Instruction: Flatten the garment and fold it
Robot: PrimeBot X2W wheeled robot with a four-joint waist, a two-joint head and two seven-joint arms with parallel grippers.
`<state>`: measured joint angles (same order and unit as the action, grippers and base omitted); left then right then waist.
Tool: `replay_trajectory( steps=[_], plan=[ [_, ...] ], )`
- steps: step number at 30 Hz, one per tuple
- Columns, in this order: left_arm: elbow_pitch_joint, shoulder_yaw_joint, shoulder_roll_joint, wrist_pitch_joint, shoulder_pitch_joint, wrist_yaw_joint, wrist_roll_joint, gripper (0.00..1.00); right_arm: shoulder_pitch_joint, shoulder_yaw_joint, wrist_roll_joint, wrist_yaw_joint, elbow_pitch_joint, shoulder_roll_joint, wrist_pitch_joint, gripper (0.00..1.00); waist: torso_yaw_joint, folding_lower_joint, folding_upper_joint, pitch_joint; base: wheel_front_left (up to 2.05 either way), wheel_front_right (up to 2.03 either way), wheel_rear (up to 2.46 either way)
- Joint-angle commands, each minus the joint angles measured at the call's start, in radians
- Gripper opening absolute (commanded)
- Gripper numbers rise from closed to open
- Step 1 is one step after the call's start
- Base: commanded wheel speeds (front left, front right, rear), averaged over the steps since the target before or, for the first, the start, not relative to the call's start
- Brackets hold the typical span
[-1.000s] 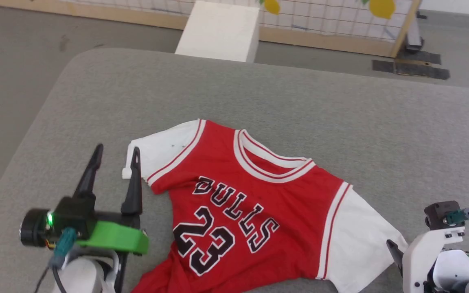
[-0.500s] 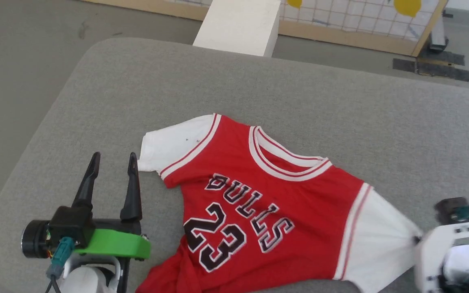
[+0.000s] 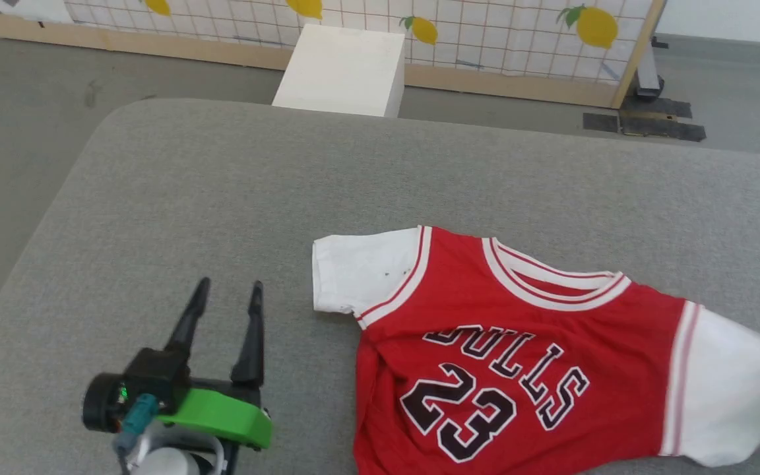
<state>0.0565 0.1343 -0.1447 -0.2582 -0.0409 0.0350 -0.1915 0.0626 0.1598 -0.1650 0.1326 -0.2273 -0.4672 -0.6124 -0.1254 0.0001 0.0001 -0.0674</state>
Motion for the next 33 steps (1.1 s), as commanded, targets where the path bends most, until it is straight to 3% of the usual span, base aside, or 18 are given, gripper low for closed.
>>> replay_trajectory(
  steps=[1,5,6,7,12,18,22,33],
  plan=[
    [0.019,0.008,0.009,-0.003,0.001,0.011,0.008,1.0,0.029,0.004,0.0,-0.002,0.0,0.023,0.042,1.0,0.012,-0.0001,-0.0001,-0.007,0.0,0.0,0.0],
    [0.065,0.036,0.009,0.041,-0.043,0.041,-0.016,1.0,0.047,0.014,-0.001,-0.002,0.059,0.077,0.18,1.0,0.04,-0.0001,-0.0001,-0.019,0.0,0.0,0.0],
    [0.081,0.05,-0.006,0.102,-0.105,0.065,-0.05,1.0,0.047,0.023,0.001,-0.002,0.131,0.121,0.284,1.0,0.069,-0.0001,-0.0001,-0.032,0.0,0.0,0.0],
    [0.087,0.059,-0.011,0.139,-0.133,0.073,-0.073,1.0,0.043,0.026,0.0,-0.002,0.161,0.141,0.321,1.0,0.08,-0.0001,-0.0001,-0.04,0.0,0.0,0.0],
    [0.139,0.132,-0.095,0.366,-0.31,0.093,-0.156,1.0,0.009,0.043,0.005,-0.002,0.268,0.233,0.438,1.0,0.141,-0.0001,-0.0001,-0.089,0.0,0.0,0.0],
    [0.245,0.335,-0.268,0.664,-0.541,0.095,-0.298,1.0,-0.015,0.042,0.02,-0.002,0.335,0.324,0.488,1.0,0.216,-0.0001,-0.0001,-0.17,0.0,0.0,0.0],
    [0.337,0.402,-0.35,0.804,-0.65,0.095,-0.376,1.0,-0.009,0.031,0.018,-0.002,0.337,0.343,0.501,1.0,0.255,-0.0001,-0.0001,-0.211,0.0,0.0,0.0],
    [0.466,0.53,-0.451,0.995,-0.769,0.096,-0.488,1.0,0.008,0.038,0.01,-0.002,0.329,0.358,0.519,1.0,0.3,-0.0001,-0.0001,-0.265,0.0,0.0,0.0]
  ],
)
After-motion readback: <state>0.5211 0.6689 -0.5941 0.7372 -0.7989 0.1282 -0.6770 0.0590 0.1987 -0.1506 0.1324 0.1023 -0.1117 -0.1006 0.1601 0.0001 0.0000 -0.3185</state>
